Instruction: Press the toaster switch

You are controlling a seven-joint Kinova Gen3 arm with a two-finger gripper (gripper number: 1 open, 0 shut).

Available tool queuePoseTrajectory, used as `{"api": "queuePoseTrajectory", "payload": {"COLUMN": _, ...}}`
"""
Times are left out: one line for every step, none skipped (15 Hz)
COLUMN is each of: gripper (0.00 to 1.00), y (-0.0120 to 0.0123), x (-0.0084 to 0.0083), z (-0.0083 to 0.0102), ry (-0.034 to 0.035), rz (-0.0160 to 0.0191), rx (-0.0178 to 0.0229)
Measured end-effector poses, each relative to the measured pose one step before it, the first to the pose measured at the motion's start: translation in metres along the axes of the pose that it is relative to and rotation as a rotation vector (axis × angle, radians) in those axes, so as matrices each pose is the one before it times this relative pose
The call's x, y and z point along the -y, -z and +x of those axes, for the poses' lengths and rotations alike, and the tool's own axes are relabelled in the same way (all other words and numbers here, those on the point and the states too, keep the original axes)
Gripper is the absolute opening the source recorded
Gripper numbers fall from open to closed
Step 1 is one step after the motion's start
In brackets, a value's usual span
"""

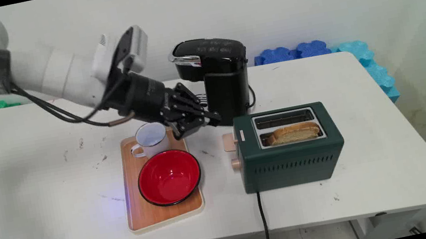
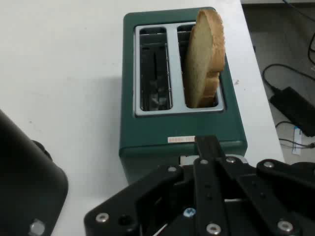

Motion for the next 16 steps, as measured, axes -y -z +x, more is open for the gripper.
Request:
{"api": "queuePoseTrajectory", "payload": {"gripper": 0.00, "y": -0.00346, "x": -0.00123, "z": -0.00086, "ry": -0.00321, "rz": 0.00221, "rx": 0.00114}}
{"api": "queuePoseTrajectory", "payload": {"gripper": 0.00, "y": -0.00535, "x": -0.00112, "z": -0.00117, "ry": -0.00392, "rz": 0.00515, "rx": 0.00326}}
{"api": "queuePoseTrajectory", "payload": {"gripper": 0.00, "y": -0.00366, "x": -0.00057, "z": -0.00058, "ry": -0.00254, "rz": 0.00289, "rx": 0.00240}}
{"api": "queuePoseTrajectory", "payload": {"gripper": 0.00, "y": -0.00601, "x": -0.00053, "z": -0.00135, "ry": -0.00286, "rz": 0.00681, "rx": 0.00505}}
{"api": "queuePoseTrajectory", "payload": {"gripper": 0.00, "y": -0.00477, "x": -0.00023, "z": -0.00124, "ry": -0.00169, "rz": 0.00586, "rx": 0.00486}}
{"api": "queuePoseTrajectory", "payload": {"gripper": 0.00, "y": -0.00528, "x": -0.00013, "z": -0.00173, "ry": -0.00197, "rz": 0.00672, "rx": 0.00722}}
{"api": "queuePoseTrajectory", "payload": {"gripper": 0.00, "y": -0.00391, "x": -0.00007, "z": -0.00178, "ry": -0.00055, "rz": 0.00501, "rx": 0.00725}}
{"api": "queuePoseTrajectory", "payload": {"gripper": 0.00, "y": -0.00246, "x": -0.00005, "z": -0.00117, "ry": -0.00012, "rz": 0.00291, "rx": 0.00472}}
{"api": "queuePoseTrajectory", "payload": {"gripper": 0.00, "y": -0.00327, "x": -0.00036, "z": -0.00197, "ry": 0.00006, "rz": 0.00310, "rx": 0.00679}}
{"api": "queuePoseTrajectory", "payload": {"gripper": 0.00, "y": -0.00346, "x": -0.00056, "z": -0.00240, "ry": 0.00068, "rz": 0.00319, "rx": 0.00790}}
{"api": "queuePoseTrajectory", "payload": {"gripper": 0.00, "y": -0.00323, "x": -0.00081, "z": -0.00227, "ry": 0.00174, "rz": 0.00172, "rx": 0.00764}}
{"api": "queuePoseTrajectory", "payload": {"gripper": 0.00, "y": -0.00309, "x": -0.00132, "z": -0.00218, "ry": 0.00283, "rz": 0.00035, "rx": 0.00599}}
{"api": "queuePoseTrajectory", "payload": {"gripper": 0.00, "y": -0.00258, "x": -0.00125, "z": -0.00167, "ry": 0.00166, "rz": -0.00076, "rx": 0.00402}}
{"api": "queuePoseTrajectory", "payload": {"gripper": 0.00, "y": -0.00289, "x": -0.00163, "z": -0.00173, "ry": -0.00008, "rz": -0.00215, "rx": 0.00318}}
{"api": "queuePoseTrajectory", "payload": {"gripper": 0.00, "y": -0.00239, "x": -0.00118, "z": -0.00147, "ry": -0.00044, "rz": -0.00110, "rx": 0.00232}}
{"api": "queuePoseTrajectory", "payload": {"gripper": 0.00, "y": -0.00271, "x": -0.00112, "z": -0.00160, "ry": -0.00018, "rz": -0.00091, "rx": 0.00216}}
